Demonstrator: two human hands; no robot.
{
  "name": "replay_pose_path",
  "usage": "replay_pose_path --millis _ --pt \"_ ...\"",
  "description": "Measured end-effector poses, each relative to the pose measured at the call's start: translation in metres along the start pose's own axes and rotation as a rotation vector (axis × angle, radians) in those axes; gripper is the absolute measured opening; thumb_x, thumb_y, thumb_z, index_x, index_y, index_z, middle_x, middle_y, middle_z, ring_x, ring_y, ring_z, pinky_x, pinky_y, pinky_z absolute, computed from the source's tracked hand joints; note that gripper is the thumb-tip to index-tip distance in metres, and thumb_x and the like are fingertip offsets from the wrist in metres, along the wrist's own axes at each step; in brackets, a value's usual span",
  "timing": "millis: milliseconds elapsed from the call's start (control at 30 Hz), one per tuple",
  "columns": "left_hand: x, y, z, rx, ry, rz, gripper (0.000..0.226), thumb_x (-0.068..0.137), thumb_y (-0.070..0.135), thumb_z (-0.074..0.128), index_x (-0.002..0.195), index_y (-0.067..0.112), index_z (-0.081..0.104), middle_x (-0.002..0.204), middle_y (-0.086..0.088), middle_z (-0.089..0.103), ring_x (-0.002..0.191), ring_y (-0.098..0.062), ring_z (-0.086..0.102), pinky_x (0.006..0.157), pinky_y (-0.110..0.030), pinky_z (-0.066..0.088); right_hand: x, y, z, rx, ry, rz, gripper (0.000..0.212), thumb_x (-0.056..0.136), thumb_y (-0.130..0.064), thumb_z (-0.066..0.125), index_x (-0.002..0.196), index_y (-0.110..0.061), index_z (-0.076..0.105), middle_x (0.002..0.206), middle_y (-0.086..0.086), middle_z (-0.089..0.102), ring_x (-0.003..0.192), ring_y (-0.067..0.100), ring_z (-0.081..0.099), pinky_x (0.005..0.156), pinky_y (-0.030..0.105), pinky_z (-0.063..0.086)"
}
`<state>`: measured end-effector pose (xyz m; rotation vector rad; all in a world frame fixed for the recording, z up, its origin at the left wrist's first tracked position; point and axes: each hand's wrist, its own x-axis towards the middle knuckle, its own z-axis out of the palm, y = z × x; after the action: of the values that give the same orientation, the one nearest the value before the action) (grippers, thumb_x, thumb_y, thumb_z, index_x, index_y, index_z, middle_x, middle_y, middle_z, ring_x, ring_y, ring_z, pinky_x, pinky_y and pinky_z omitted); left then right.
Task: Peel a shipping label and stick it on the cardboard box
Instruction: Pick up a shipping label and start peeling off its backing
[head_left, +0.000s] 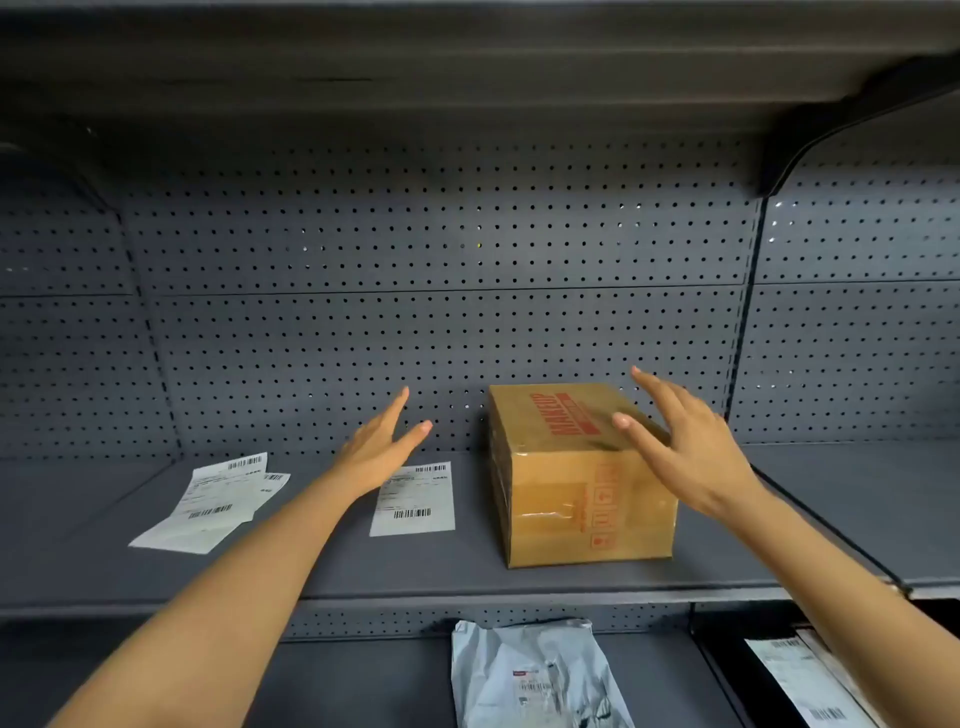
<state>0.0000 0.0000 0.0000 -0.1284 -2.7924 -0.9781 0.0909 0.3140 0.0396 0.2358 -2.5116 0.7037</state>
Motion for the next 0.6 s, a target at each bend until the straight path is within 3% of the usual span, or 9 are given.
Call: replay_pose_path --millis 200,433,600 --pt "0.013 -0.029 0.012 0.041 -0.190 -0.083 0.080 0.081 0.063 0.042 0.143 0.039 -0.001 0.157 -0.002 0.010 0.145 -0.028 0.004 0.115 -0.052 0.013 0.007 0.011 0.016 -0.095 -0.036 -0.036 0.086 0.067 -0.075 0.019 0.141 -0.032 0.028 0.144 0.001 0.042 0.131 0.021 0.038 0.109 0.044 0.028" --pt "0.031 -0.050 0.026 0.198 -0.343 -0.101 0.108 0.061 0.080 0.045 0.144 0.034 -0.009 0.158 -0.003 0.000 0.145 -0.027 0.000 0.115 -0.056 0.002 0.009 0.017 0.021 -0.120 -0.056 -0.075 0.090 0.066 -0.079 0.021 0.141 -0.031 0.028 0.136 0.001 0.050 0.125 0.020 0.044 0.106 0.040 0.033" --pt "0.036 -0.054 0.031 0.253 -0.347 -0.121 0.104 0.072 0.070 0.048 0.143 0.028 -0.016 0.157 -0.006 -0.003 0.145 -0.026 -0.005 0.113 -0.056 -0.005 0.007 0.016 0.021 -0.099 -0.033 -0.076 0.084 0.068 -0.073 0.026 0.140 -0.030 0.031 0.137 0.002 0.049 0.126 0.021 0.043 0.107 0.040 0.032"
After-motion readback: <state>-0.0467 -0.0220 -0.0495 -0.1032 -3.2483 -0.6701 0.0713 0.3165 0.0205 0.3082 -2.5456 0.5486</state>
